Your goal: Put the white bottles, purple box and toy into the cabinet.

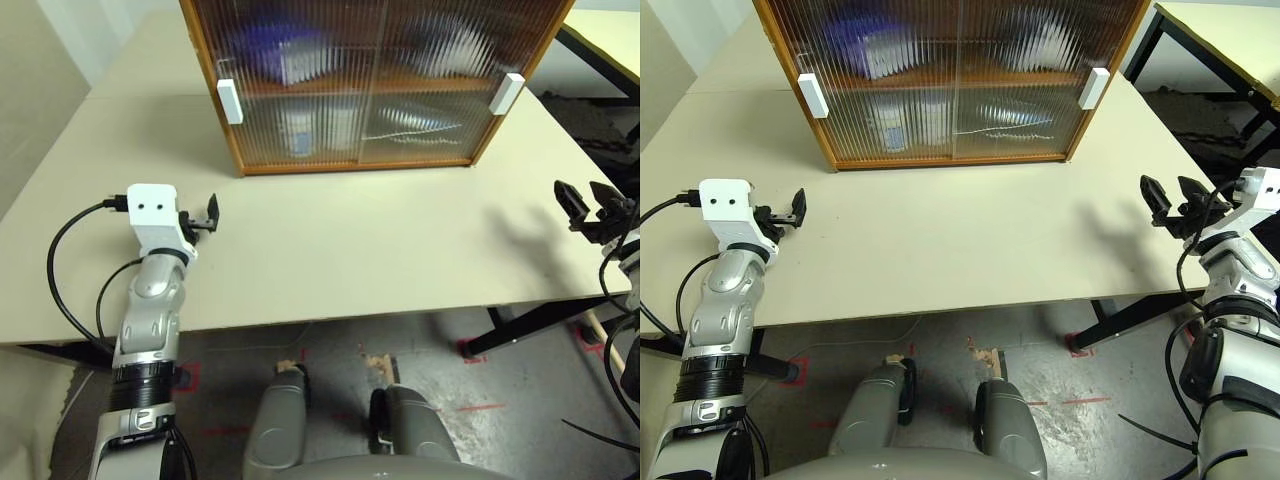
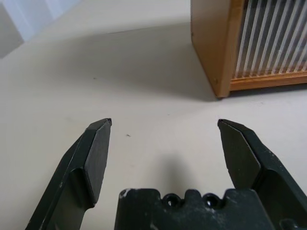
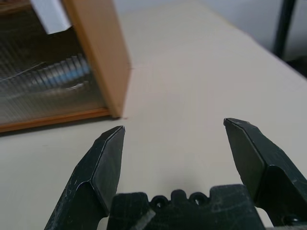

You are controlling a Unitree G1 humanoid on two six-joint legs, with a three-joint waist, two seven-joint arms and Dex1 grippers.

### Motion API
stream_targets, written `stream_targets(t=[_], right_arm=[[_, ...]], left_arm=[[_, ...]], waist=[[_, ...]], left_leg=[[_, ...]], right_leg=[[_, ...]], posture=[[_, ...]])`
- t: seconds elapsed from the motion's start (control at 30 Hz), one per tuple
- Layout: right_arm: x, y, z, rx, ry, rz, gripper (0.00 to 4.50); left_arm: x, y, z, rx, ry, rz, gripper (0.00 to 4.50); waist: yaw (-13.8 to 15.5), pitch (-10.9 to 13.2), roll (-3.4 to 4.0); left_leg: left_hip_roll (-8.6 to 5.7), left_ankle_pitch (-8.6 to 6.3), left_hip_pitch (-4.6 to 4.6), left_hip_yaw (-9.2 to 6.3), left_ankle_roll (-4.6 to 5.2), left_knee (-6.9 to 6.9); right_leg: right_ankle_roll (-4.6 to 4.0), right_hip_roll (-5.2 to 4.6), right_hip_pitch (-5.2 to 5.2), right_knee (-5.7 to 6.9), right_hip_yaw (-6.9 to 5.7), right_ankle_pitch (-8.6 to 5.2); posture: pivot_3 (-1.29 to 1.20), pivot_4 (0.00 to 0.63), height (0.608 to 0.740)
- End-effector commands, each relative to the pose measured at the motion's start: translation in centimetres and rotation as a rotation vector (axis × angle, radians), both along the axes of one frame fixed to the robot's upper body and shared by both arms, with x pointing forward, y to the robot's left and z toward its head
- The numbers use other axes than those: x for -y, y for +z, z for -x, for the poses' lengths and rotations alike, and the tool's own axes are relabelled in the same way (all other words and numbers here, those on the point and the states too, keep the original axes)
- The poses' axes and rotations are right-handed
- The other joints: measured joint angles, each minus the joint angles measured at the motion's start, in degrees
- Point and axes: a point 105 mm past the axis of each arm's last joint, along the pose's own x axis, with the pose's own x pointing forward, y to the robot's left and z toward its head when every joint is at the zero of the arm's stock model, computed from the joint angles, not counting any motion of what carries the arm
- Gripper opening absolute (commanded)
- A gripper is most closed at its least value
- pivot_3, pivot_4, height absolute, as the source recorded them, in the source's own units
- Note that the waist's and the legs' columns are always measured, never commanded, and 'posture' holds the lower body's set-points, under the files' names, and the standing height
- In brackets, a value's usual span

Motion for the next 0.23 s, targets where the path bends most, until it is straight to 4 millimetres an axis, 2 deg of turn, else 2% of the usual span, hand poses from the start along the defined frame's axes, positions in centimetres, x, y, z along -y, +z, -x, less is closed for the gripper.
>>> stream_targets(t=[0.03,0.23], right_arm=[[-0.1,-0.3,0.1,-0.013,0.013,-0.033,4.45],[-0.2,-0.6,0.0,-0.013,0.002,-0.047,4.45]], left_arm=[[-0.9,0.2,0.0,0.002,0.031,-0.017,4.5],[-1.9,0.5,0.6,0.006,0.058,-0.033,4.5]], waist=[[0.02,0.0,0.0],[0.09,0.0,0.0]], left_leg=[[0.0,0.0,-0.02,0.0,0.0,-0.01],[0.01,-0.01,-0.03,0.0,-0.01,-0.04]], right_leg=[[-0.02,-0.01,0.0,-0.03,0.0,0.01],[-0.08,-0.04,-0.01,-0.1,-0.04,0.03]], posture=[[0.22,0.113,0.74],[0.26,0.099,0.74]])
